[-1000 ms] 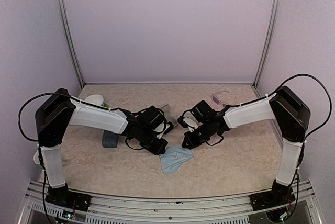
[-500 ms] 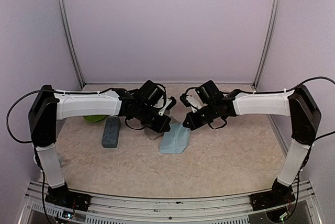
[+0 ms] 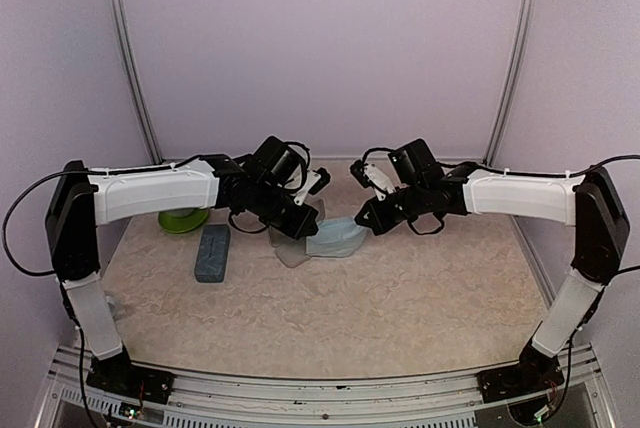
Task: Organize the sunglasses
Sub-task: Fold the glasses cleaning cloth at the center of the board.
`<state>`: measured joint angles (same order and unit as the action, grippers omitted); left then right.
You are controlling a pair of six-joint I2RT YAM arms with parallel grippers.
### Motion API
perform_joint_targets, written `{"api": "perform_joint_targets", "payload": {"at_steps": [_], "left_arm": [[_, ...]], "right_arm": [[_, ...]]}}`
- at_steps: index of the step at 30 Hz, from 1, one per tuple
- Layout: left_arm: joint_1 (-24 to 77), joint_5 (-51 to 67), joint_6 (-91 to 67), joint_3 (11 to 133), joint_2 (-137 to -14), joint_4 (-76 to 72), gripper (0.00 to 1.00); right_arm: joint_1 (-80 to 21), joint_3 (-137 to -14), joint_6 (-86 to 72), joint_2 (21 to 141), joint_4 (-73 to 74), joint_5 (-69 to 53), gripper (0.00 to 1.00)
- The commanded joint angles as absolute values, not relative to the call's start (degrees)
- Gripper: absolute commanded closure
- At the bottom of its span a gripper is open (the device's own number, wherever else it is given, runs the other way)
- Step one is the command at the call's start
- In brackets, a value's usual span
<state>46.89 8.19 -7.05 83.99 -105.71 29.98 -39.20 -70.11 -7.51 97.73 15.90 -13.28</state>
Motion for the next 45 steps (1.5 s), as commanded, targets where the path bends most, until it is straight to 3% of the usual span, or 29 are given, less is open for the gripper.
{"api": "perform_joint_targets", "payload": {"at_steps": [1, 11, 31, 45], "left_arm": [[46.7, 8.6, -5.6, 83.1, -103.2, 28.8, 1.0], [47.8, 9.5, -7.2, 77.2, -102.7, 25.2, 1.0], [59.2, 7.0, -14.3, 70.7, -101.3, 24.2, 1.0], [61.3, 8.6, -17.7, 68.6, -102.7, 23.0, 1.0]], "right_arm": [[-38.9, -70.1, -4.1, 95.8, 14.7, -14.5, 1.0], [-39.2, -61.0, -7.1, 93.5, 11.3, -17.4, 1.0], [-45.5, -44.1, -15.0, 81.4, 11.6, -20.7, 1.0], [-47.0, -42.2, -17.1, 80.7, 13.0, -18.9, 1.0]]}}
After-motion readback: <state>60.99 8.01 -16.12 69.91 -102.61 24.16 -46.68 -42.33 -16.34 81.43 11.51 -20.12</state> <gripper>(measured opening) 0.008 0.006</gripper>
